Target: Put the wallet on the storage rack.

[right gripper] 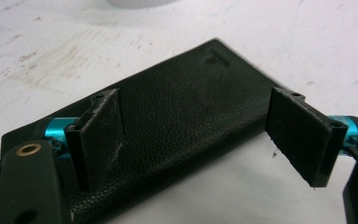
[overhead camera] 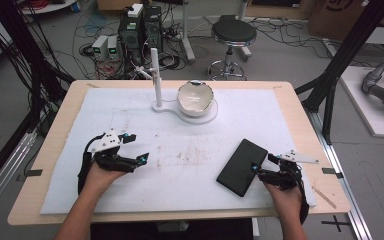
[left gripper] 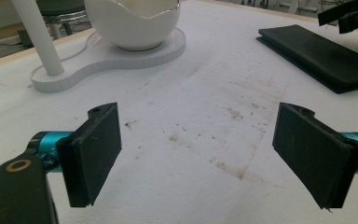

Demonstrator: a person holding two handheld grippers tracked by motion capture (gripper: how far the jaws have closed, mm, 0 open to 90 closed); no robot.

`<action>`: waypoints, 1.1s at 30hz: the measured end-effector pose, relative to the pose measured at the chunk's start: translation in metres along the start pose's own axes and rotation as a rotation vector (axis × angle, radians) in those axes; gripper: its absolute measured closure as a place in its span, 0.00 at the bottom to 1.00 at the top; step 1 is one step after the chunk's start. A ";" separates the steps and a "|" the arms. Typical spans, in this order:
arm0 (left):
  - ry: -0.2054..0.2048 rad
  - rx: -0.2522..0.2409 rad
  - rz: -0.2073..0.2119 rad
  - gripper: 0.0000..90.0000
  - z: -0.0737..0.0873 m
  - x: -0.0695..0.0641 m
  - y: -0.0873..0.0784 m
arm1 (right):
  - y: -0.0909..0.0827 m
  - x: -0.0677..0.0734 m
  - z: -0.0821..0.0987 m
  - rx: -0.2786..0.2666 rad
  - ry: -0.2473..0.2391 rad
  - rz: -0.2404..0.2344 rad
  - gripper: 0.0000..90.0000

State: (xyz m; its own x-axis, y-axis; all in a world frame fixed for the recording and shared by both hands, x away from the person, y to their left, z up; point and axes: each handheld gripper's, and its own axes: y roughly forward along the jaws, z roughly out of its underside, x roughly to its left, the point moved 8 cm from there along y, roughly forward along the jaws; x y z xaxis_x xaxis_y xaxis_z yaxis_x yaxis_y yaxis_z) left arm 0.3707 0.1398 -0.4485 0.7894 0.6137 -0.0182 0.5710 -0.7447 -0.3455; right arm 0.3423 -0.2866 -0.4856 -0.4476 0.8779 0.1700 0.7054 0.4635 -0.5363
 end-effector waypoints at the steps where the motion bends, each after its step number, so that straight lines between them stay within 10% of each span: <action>1: -0.006 -0.004 -0.004 0.17 -0.001 0.000 0.000 | 0.002 0.002 0.001 0.005 -0.004 -0.014 0.22; 8: 0.003 -0.004 -0.008 0.17 -0.002 0.001 -0.001 | 0.005 0.003 0.005 0.049 -0.010 0.007 0.22; 19: -0.011 -0.002 -0.047 0.17 0.000 0.013 -0.006 | 0.002 0.016 0.021 0.114 0.156 0.090 0.20; 26: -0.006 -0.011 -0.054 0.17 -0.004 0.012 -0.010 | 0.007 0.033 0.025 0.142 0.176 0.074 0.22; 33: 0.004 0.009 -0.045 0.17 -0.002 0.007 -0.004 | 0.002 0.024 0.024 0.141 0.274 0.017 0.57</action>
State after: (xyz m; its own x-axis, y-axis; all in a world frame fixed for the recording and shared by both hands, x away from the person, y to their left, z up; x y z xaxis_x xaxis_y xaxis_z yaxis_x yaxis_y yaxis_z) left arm 0.3747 0.1470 -0.4457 0.7637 0.6456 0.0019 0.6042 -0.7136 -0.3545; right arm 0.3197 -0.2672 -0.5020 -0.2578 0.8942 0.3660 0.6196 0.4436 -0.6475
